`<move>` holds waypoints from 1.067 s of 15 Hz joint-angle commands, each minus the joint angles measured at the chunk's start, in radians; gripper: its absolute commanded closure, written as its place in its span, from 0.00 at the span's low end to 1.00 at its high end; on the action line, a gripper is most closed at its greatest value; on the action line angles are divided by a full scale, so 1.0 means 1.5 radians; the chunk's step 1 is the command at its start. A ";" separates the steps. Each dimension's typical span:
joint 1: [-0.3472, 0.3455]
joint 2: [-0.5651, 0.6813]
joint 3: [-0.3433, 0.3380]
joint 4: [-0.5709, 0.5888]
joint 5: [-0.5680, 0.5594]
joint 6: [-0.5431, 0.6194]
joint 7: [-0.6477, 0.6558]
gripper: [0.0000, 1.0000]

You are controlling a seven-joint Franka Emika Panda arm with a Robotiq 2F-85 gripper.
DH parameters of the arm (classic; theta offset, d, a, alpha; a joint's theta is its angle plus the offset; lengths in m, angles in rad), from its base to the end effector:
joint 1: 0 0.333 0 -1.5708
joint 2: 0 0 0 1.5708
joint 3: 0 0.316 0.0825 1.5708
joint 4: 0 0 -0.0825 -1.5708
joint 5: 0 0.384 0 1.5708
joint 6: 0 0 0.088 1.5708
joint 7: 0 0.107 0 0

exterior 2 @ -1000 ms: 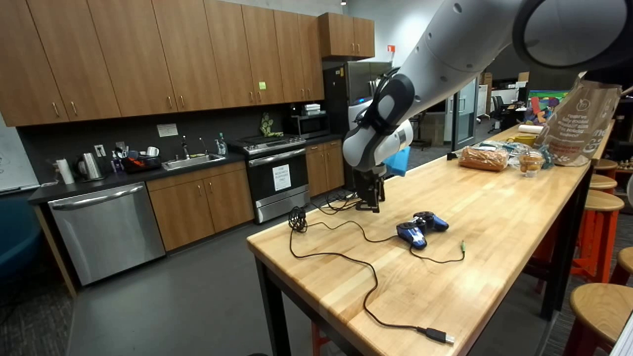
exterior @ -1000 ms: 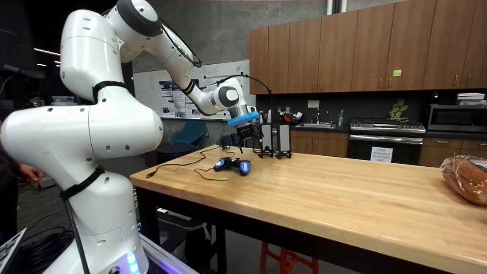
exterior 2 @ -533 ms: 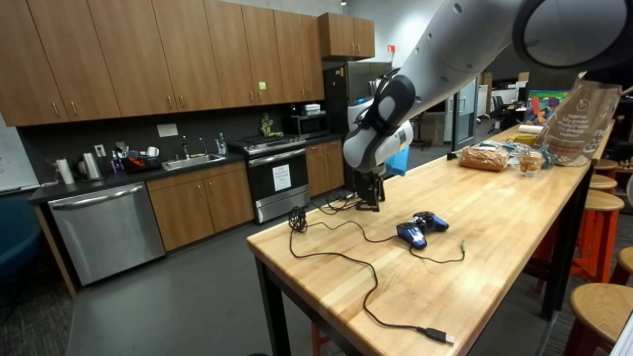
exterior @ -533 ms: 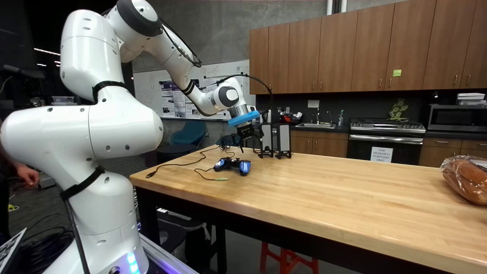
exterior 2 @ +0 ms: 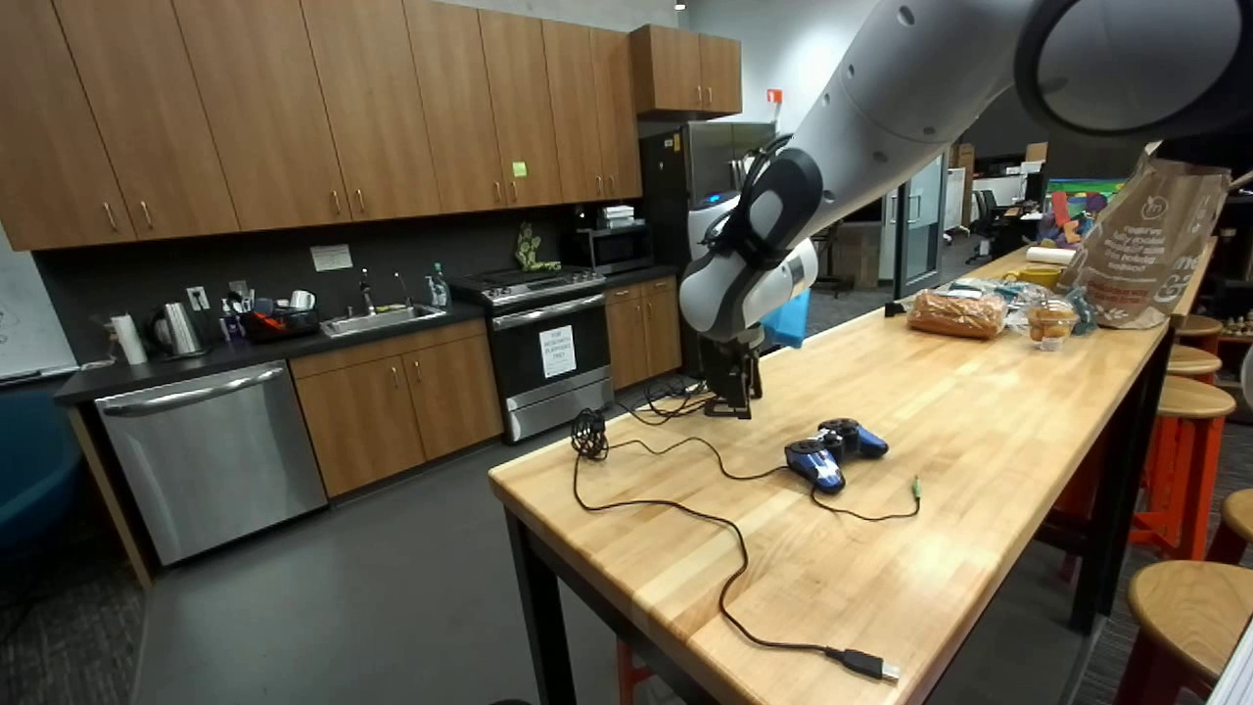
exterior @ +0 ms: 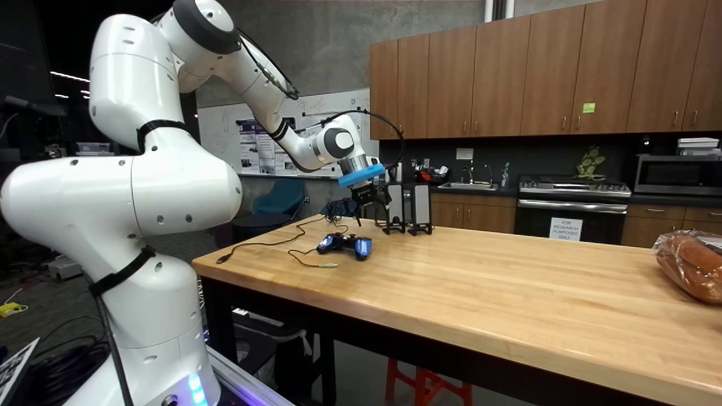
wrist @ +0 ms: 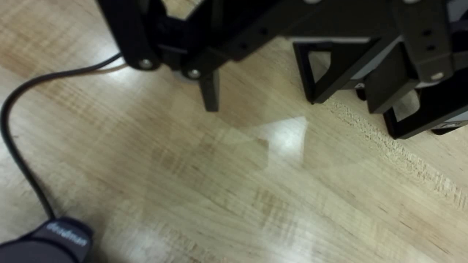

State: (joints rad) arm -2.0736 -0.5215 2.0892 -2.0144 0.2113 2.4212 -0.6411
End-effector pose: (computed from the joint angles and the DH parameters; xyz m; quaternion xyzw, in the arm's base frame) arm 0.6081 0.0469 0.3282 0.9416 0.2921 0.0353 0.1637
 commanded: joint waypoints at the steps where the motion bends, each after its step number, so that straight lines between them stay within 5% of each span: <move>1: 0.000 0.003 0.001 -0.001 -0.005 0.000 0.004 0.00; 16: -0.004 0.008 0.010 0.003 0.056 -0.039 0.069 0.00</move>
State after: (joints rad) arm -2.0738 -0.5214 2.0975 -2.0163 0.2691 2.3922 -0.5871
